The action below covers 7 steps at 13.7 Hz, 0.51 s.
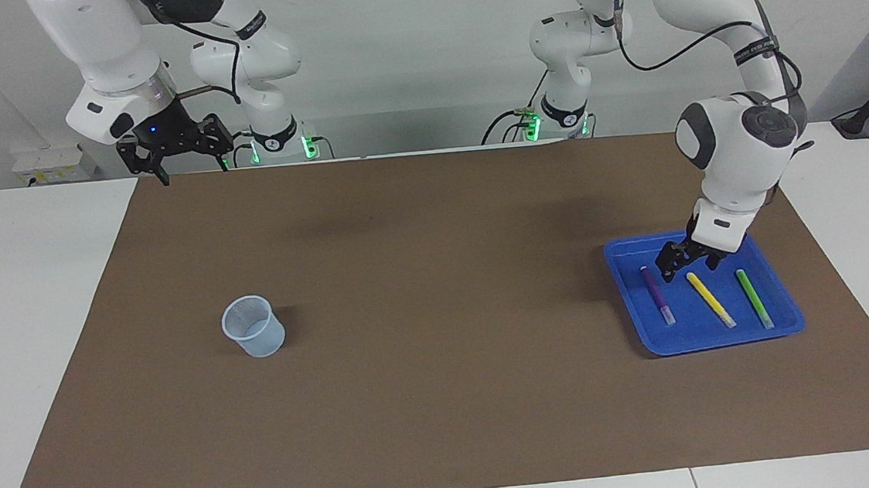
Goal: Transfer and insert pens with both arms
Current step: 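Lower the left gripper onto the purple pen in the tray and grasp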
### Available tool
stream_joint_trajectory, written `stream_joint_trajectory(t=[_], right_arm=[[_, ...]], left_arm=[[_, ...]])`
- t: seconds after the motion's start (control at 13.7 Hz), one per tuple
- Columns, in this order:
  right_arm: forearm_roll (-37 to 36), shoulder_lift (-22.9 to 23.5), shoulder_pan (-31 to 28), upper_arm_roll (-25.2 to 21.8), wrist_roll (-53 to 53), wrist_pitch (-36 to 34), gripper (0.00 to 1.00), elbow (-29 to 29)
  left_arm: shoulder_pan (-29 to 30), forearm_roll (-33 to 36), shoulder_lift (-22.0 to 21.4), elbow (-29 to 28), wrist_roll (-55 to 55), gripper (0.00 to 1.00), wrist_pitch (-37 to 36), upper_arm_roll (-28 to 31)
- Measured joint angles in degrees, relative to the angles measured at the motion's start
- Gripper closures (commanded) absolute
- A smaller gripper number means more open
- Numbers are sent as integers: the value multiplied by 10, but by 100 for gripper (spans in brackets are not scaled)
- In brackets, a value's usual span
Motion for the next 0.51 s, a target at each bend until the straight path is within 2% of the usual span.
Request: stream_joint_trajectory(t=[0.22, 0.51], right_arm=[[0, -1, 0, 0, 0, 0, 0, -2], [0, -1, 0, 0, 0, 0, 0, -4]], left_arm=[[-5, 1, 29, -4, 0, 0, 14, 0], [-5, 1, 42, -12, 0, 0, 46, 0]])
